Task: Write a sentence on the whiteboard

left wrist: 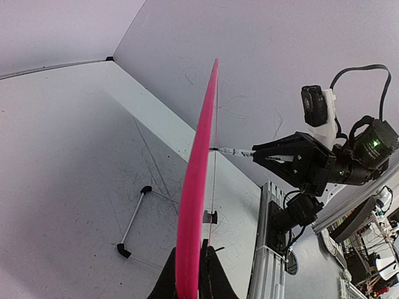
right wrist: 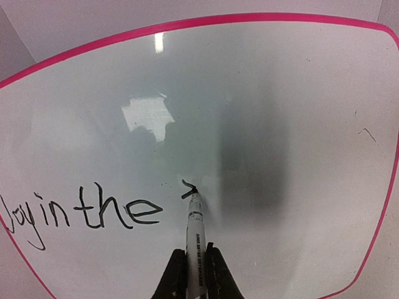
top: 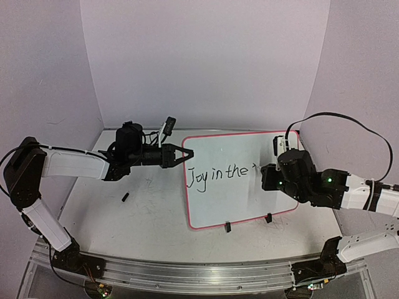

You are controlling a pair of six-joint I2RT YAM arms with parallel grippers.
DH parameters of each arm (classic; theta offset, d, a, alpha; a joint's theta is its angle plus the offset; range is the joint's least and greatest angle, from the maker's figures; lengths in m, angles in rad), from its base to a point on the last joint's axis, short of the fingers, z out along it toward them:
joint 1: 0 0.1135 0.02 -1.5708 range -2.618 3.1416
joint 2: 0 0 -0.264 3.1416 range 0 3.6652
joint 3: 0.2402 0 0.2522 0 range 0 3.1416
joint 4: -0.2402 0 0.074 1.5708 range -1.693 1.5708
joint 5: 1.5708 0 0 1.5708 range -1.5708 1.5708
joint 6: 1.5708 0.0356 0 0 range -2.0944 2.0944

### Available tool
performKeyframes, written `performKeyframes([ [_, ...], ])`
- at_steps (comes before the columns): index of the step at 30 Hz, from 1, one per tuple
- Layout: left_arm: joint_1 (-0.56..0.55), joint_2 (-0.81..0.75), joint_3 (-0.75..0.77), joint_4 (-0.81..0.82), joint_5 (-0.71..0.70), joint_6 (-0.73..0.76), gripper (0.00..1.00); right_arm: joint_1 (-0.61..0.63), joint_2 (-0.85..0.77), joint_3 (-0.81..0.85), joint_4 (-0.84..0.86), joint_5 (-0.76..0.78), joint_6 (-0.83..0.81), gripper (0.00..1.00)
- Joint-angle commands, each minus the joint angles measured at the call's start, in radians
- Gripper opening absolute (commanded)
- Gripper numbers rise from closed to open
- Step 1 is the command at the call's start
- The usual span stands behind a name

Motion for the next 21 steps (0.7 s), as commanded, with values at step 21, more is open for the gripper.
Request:
performKeyframes([
  [21, 0.005, 0.011, -0.008, -0.058, -0.104, 0.053, 0.0, -0.003, -0.019, -0.092, -0.028, -0.101, 0.017, 0.0],
])
